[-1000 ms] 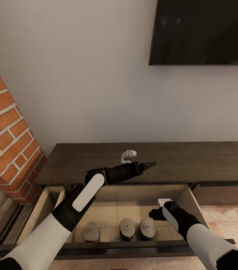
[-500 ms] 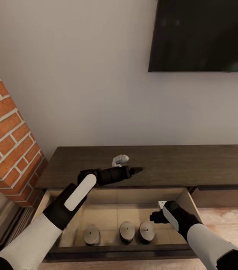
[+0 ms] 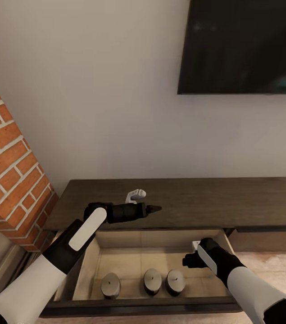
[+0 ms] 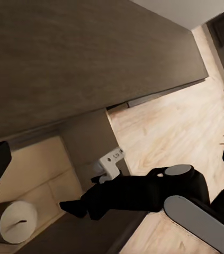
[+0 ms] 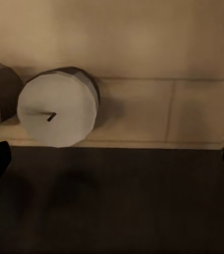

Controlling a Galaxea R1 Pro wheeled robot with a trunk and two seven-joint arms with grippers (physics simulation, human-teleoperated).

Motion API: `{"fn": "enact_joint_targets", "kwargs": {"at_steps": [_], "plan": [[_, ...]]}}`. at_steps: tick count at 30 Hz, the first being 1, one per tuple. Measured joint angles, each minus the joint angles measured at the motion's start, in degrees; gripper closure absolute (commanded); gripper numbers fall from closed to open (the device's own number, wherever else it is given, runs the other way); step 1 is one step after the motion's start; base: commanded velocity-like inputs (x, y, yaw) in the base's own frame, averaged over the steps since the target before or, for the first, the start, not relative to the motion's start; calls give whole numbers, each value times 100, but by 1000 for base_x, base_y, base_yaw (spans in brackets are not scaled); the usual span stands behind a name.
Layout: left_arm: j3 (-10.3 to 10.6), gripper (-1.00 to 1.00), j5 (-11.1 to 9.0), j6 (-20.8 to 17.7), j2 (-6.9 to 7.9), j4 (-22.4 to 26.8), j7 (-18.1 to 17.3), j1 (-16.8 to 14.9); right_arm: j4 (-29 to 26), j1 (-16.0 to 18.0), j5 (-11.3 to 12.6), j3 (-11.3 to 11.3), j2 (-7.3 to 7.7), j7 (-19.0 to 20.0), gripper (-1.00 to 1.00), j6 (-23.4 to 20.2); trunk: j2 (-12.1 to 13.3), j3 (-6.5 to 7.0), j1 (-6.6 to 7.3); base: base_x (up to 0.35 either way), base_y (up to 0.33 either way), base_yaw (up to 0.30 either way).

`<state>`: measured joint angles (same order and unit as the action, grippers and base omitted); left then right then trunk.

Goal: Place each of the two pumpkins and all three candles from the living room inside a cabinet in the living room (use any cabinet), then make sure every cabinet is closed, and position the cauldron so it is next to a table in the living room.

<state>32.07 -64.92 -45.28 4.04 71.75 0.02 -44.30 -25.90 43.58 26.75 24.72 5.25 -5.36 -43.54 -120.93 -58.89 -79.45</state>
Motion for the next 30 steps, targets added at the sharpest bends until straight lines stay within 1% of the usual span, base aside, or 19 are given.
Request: {"fn": "enact_joint_targets", "kwargs": {"at_steps": [2, 4, 6, 9, 11, 16, 18, 23, 24, 25, 26, 27, 30], "plan": [[-3, -100, 1, -3, 0, -17, 33, 0, -55, 1, 2, 1, 7, 0, -100, -29, 80, 36, 44, 0, 0, 0], [-6, -100, 9, -9, 2, -135, 75, 0, -119, 1, 4, 4, 36, 0, -100, -93, 160, 72, 88, 0, 0, 0], [3, -100, 15, -17, 37, -244, 98, 4, -165, 2, 3, 4, 86, 0, -100, -176, 241, 108, 132, 0, 0, 0], [38, -100, -7, -24, 297, -291, 103, 13, -279, 2, 5, -1, 163, 9, -100, -342, 361, 162, 198, 0, 0, 0], [42, -100, -22, -25, 357, -296, 103, 16, -413, 2, 8, 3, 185, 105, -100, -439, 441, 197, 242, 0, 0, 0], [52, -100, -22, -25, 368, -301, 104, 17, -494, 2, 0, 6, 221, 435, -100, -504, 642, 287, 351, 0, 0, 0], [53, -100, -22, -25, 369, -313, 104, 18, -506, 2, -5, 6, 263, 494, -100, -511, 722, 323, 395, 0, 0, 0], [57, -100, -13, -19, 327, -539, 104, 18, -600, 2, 1, -8, 474, 680, -100, -515, 922, 413, 505, 0, 0, 0], [57, -100, -7, -18, 317, -596, 104, 18, -616, 2, 2, -9, 510, 738, -100, -515, 963, 431, 527, -74, 0, 0], [55, -100, 2, -17, 303, -686, 104, 17, -632, 2, -4, -10, 599, 881, -100, -518, 1003, 449, 549, -119, 0, 0], [55, -100, 1, -17, 300, -704, 104, 15, -635, 2, 3, -10, 624, 920, -100, -519, 1043, 467, 571, -217, 0, 0], [54, -100, 3, -17, 295, -734, 104, 16, -642, 2, -1, -11, 688, 1009, -100, -522, 1083, 485, 593, -237, 0, 0], [53, -100, 4, -16, 292, -756, 104, 16, -651, 2, 5, -11, 747, 1087, -100, -547, 1203, 539, 659, -283, 0, 0]]}}
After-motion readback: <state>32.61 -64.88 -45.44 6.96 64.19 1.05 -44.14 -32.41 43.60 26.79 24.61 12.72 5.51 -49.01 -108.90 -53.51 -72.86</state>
